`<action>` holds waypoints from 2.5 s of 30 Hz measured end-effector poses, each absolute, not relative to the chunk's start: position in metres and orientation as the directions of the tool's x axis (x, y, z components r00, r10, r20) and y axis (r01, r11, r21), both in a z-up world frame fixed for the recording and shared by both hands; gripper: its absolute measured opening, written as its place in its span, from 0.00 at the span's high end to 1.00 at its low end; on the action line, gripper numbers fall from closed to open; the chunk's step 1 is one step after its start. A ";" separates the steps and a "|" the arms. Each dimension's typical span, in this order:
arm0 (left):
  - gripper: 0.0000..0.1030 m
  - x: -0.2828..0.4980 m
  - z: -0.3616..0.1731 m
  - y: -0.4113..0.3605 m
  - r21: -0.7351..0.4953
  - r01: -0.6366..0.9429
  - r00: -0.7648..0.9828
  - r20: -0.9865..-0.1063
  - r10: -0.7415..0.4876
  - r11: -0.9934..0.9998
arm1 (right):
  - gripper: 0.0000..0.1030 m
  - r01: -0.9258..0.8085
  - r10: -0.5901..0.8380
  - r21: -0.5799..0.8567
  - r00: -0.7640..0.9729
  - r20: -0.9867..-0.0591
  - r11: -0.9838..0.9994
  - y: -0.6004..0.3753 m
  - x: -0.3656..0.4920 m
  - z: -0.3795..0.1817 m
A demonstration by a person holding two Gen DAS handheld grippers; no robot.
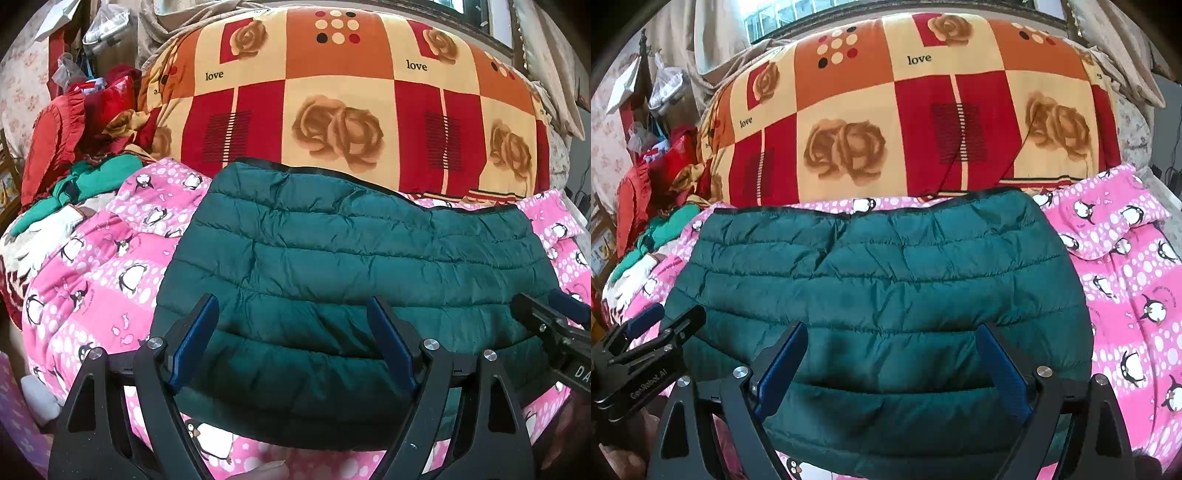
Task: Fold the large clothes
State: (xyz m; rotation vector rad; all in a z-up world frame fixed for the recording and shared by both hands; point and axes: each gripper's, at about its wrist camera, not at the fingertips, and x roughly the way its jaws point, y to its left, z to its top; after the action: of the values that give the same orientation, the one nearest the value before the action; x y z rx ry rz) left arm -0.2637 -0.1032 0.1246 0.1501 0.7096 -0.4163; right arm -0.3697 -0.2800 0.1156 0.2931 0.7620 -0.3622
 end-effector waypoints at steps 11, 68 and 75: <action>0.20 -0.264 0.123 -0.104 -0.003 0.419 0.682 -0.659 -0.317 0.908 | 0.12 0.427 -0.221 0.117 0.662 -0.716 0.897 -0.282 -0.369 0.112; 0.20 -0.259 0.118 -0.108 0.023 0.435 0.683 -0.659 -0.313 0.900 | 0.11 0.422 -0.218 0.112 0.657 -0.722 0.900 -0.284 -0.354 0.106; 0.20 -0.258 0.117 -0.108 0.022 0.437 0.680 -0.662 -0.314 0.899 | 0.11 0.424 -0.221 0.109 0.654 -0.723 0.899 -0.284 -0.352 0.107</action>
State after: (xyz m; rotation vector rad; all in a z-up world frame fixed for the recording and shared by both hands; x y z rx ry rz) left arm -0.2578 -0.1082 0.1170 0.1844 0.7060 -0.4243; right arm -0.3523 -0.2836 0.1075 0.2803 0.7767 -0.3713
